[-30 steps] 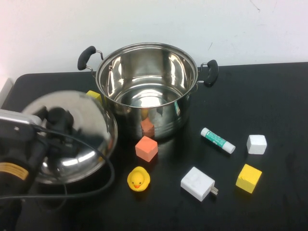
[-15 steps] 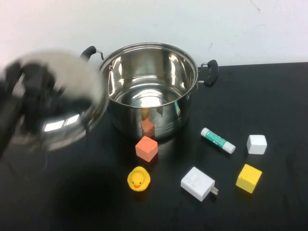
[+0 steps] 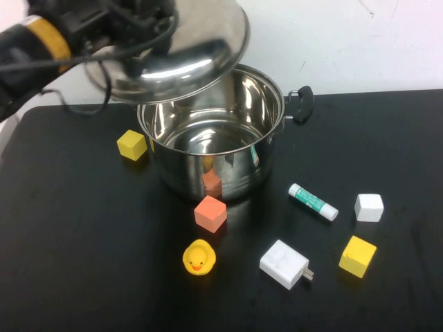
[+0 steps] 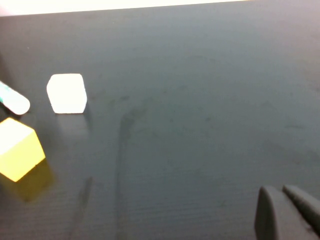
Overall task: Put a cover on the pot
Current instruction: Place the pot lid on the pot
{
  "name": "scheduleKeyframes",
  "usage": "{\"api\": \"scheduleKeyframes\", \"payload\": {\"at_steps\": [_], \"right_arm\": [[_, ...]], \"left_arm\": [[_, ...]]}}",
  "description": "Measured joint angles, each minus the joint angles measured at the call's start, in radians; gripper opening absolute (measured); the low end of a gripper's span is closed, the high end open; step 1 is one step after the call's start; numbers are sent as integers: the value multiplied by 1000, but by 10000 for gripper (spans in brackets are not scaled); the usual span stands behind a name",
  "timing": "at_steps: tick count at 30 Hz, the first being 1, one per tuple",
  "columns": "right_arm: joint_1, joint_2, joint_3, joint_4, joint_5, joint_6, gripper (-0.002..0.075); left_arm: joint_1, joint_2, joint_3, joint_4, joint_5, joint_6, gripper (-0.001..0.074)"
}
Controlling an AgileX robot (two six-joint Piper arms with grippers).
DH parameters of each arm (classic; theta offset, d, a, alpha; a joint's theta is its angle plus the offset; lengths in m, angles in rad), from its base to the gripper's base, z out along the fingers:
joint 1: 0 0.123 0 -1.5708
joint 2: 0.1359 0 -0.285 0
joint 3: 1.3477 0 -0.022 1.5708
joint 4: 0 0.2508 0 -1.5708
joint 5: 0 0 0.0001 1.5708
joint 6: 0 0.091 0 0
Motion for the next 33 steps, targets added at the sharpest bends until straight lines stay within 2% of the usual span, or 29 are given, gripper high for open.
{"api": "scheduleKeyframes", "payload": {"at_steps": [5, 16, 33], "right_arm": [[0, 0, 0, 0, 0, 0, -2], [0, 0, 0, 0, 0, 0, -2], [0, 0, 0, 0, 0, 0, -2]], "left_arm": [[-5, 141, -129, 132, -6, -129, 335], [-132, 261, -185, 178, 72, -146, 335], [-131, 312, -187, 171, 166, -141, 335]]}}
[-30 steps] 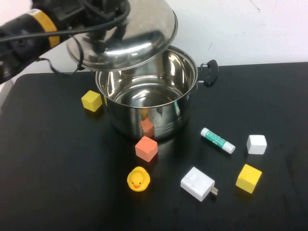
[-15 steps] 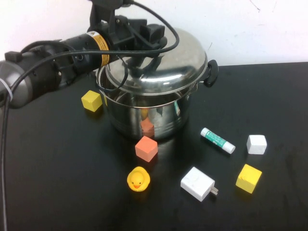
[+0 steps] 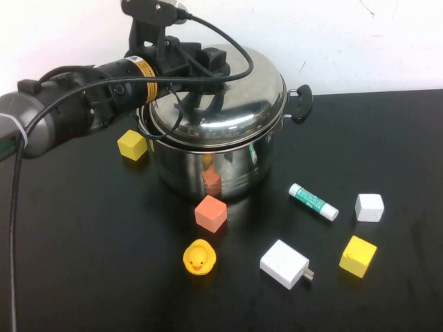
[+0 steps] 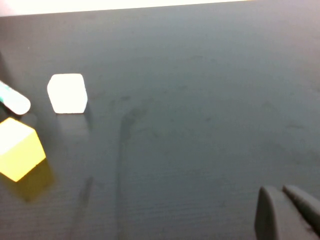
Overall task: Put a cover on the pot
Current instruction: Place the pot lid on the pot
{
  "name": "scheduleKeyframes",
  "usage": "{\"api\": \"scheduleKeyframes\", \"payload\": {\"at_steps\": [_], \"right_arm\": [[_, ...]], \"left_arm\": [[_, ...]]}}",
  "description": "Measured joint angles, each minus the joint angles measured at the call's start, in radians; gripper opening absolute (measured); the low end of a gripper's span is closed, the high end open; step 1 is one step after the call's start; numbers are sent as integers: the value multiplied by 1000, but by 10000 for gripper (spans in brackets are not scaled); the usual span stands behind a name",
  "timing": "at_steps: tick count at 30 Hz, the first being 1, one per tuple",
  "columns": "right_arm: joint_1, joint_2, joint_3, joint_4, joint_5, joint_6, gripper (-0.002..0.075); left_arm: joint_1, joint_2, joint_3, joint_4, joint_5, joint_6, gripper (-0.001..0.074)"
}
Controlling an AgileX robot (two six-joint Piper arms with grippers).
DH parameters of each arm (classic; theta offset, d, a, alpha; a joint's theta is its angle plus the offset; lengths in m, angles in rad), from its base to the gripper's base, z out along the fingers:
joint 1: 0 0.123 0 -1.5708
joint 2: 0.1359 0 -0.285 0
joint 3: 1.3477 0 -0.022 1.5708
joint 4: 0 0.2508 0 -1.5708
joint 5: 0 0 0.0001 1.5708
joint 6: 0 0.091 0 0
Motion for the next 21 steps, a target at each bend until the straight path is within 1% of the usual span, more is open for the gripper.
{"api": "scheduleKeyframes", "payload": {"at_steps": [14, 21], "right_arm": [[0, 0, 0, 0, 0, 0, -2], [0, 0, 0, 0, 0, 0, -2]], "left_arm": [[0, -6, 0, 82, 28, -1, 335], [0, -6, 0, 92, 32, -79, 335]]}}
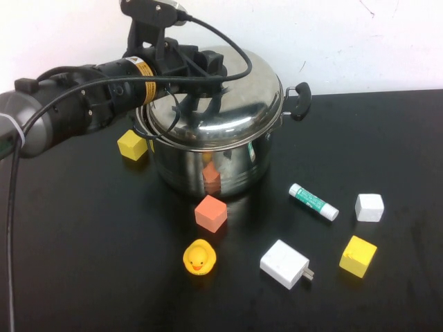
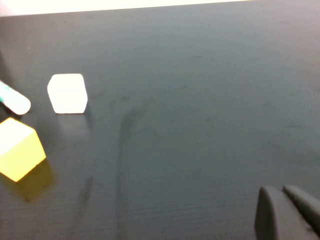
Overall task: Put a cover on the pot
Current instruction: Place the pot lid on the pot
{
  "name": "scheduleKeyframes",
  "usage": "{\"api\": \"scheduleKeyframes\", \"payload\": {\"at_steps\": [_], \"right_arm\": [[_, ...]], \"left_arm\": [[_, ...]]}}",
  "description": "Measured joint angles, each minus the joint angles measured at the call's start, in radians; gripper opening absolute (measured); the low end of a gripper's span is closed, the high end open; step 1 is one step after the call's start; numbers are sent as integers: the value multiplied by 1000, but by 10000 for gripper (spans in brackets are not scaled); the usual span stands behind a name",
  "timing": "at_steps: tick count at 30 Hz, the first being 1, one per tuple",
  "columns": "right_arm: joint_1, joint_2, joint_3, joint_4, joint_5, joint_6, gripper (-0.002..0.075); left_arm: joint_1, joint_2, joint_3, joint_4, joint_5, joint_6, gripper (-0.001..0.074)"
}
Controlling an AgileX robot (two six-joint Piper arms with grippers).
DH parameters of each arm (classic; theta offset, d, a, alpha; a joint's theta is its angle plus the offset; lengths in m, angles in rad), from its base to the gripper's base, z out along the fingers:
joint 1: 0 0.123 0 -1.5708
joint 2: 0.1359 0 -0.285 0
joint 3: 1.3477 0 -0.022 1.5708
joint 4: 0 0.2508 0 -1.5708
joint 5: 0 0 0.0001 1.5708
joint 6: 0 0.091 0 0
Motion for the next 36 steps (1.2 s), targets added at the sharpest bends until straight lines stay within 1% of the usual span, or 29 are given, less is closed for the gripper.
{"api": "scheduleKeyframes", "payload": {"at_steps": [14, 17, 21, 26, 36], "right_arm": [[0, 0, 0, 0, 0, 0, -2], [0, 0, 0, 0, 0, 0, -2], [0, 0, 0, 0, 0, 0, -2], [0, 0, 0, 0, 0, 0, -2], [0, 0, 0, 0, 0, 0, -2]], "left_arm": [[0, -16, 0, 135, 11, -72, 335], [0, -21, 0, 193, 11, -122, 335], [0, -27, 0, 312, 11, -242, 335], [0, -35, 0, 436, 6, -327, 335], [-2, -37, -22, 488, 18, -347, 335]]}}
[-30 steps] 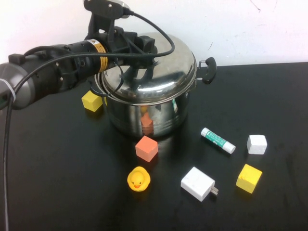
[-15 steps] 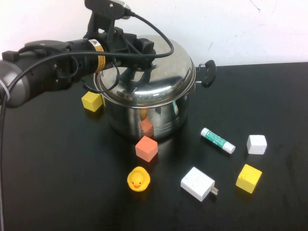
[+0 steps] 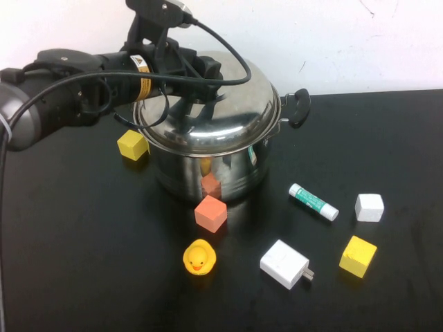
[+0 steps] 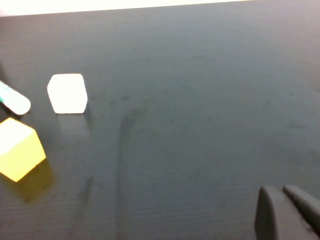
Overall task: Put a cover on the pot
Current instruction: Place the pot lid on the pot
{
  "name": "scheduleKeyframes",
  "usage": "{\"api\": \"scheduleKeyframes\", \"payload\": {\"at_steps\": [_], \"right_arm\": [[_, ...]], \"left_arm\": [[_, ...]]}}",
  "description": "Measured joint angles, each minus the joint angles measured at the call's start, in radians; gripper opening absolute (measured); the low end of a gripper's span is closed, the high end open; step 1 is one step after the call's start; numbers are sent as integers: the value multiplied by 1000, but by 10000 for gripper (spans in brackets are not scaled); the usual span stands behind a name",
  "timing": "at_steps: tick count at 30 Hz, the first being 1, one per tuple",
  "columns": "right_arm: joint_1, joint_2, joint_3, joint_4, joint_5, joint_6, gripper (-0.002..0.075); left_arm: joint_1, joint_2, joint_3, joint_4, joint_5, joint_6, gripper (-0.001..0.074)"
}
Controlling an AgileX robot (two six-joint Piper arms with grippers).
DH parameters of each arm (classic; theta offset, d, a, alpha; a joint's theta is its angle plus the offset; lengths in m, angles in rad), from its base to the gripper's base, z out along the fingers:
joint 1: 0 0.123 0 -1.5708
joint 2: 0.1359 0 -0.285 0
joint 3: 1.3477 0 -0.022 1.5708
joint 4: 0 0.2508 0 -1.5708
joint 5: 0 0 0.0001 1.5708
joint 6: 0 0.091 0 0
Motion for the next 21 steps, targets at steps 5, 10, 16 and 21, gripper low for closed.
{"api": "scheduleKeyframes", "payload": {"at_steps": [5, 10, 16, 21], "right_arm": [[0, 0, 0, 0, 0, 0, -2], [0, 0, 0, 0, 0, 0, -2], [0, 0, 0, 2, 0, 0, -2], [0, 0, 0, 2, 0, 0, -2]], "left_arm": [[-10, 4, -8, 24, 5, -14, 335], [-17, 18, -18, 26, -3, -49, 335], [-17, 33, -29, 23, -15, -51, 335], [-17, 35, -29, 19, -17, -51, 335]]}}
